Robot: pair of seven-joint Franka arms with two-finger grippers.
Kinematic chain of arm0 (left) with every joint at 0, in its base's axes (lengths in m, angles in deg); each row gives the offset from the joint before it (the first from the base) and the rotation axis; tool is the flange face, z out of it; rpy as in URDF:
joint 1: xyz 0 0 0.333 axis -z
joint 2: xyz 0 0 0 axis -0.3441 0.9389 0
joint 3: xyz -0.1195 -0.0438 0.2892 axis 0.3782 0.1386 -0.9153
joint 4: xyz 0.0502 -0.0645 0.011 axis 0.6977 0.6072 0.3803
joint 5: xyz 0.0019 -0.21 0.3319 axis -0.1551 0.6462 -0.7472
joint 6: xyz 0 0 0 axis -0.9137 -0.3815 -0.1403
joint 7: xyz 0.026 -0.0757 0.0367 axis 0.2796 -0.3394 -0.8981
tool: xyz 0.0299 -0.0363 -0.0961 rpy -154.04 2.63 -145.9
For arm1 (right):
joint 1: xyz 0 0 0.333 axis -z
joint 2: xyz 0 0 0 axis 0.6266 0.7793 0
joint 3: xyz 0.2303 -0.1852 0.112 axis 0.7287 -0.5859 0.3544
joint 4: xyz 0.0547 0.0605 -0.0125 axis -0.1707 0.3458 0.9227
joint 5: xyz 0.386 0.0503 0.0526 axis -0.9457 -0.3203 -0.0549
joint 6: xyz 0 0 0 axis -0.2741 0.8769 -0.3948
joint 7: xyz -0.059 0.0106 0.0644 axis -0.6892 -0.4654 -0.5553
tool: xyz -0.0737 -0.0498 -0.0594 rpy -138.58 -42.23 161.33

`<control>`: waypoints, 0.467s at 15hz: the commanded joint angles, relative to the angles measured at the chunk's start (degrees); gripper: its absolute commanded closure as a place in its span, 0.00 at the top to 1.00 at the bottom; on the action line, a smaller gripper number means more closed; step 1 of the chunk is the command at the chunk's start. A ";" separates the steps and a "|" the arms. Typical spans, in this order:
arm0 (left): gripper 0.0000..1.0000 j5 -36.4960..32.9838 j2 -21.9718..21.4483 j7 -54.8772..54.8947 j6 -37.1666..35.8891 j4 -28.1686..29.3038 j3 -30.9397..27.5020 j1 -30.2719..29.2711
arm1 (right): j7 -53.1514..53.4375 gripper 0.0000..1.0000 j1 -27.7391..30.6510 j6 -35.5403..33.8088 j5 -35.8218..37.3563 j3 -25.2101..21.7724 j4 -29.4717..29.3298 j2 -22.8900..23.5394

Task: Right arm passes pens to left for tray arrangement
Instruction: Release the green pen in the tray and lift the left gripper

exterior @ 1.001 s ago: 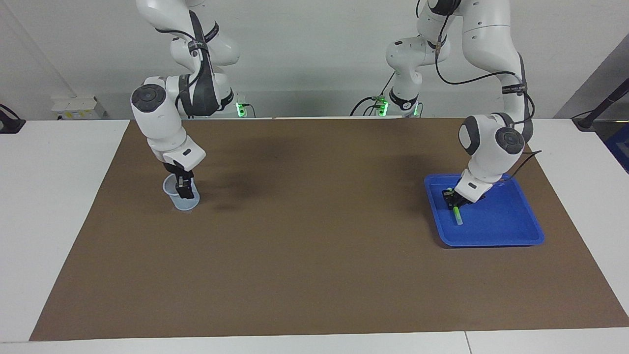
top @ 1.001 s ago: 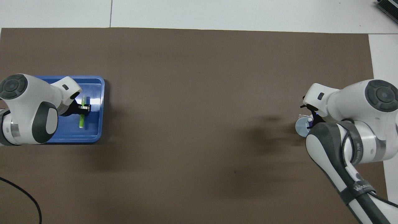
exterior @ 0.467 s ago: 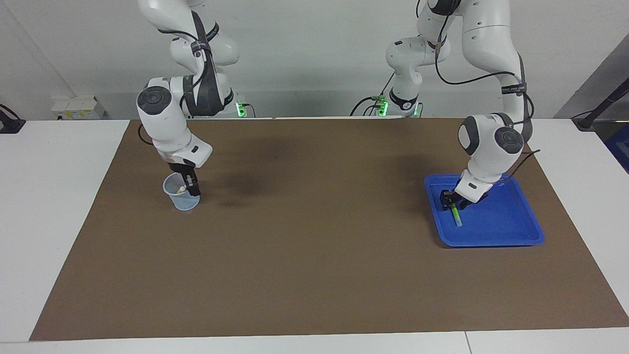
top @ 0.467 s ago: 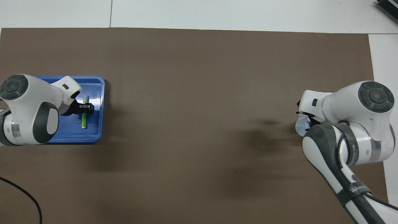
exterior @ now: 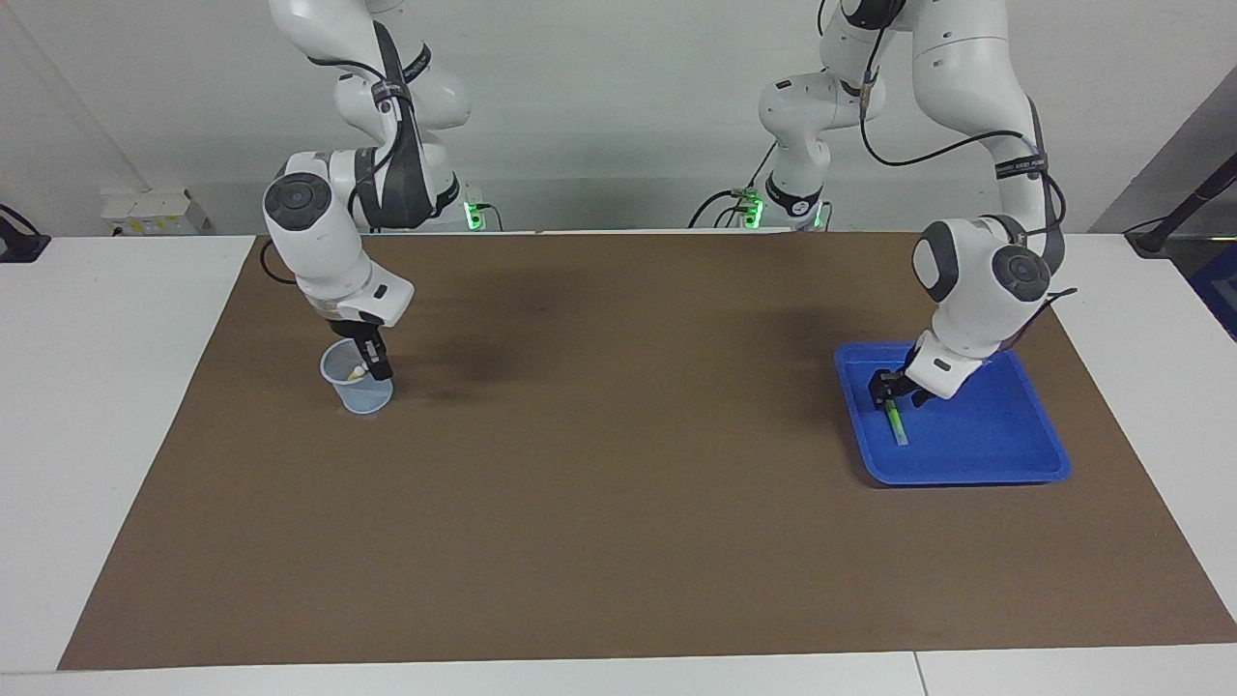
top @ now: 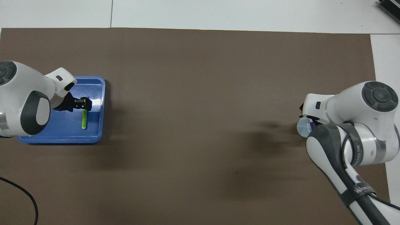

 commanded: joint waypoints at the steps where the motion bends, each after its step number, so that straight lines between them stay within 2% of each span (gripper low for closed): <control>1: 0.79 1.26 -0.27 -0.64 -7.84 -5.21 0.22 -0.06 | -1.36 0.69 0.92 -0.74 1.59 0.20 0.87 -1.32; 4: 0.79 4.60 -1.15 -1.52 -14.17 -8.99 0.05 -0.42 | -1.89 0.69 1.09 -0.74 3.00 0.29 0.87 -1.32; 7: 0.78 4.87 -2.20 -8.17 -18.75 -12.24 0.40 -0.07 | -1.89 0.65 1.18 -0.30 2.91 0.29 0.87 -1.32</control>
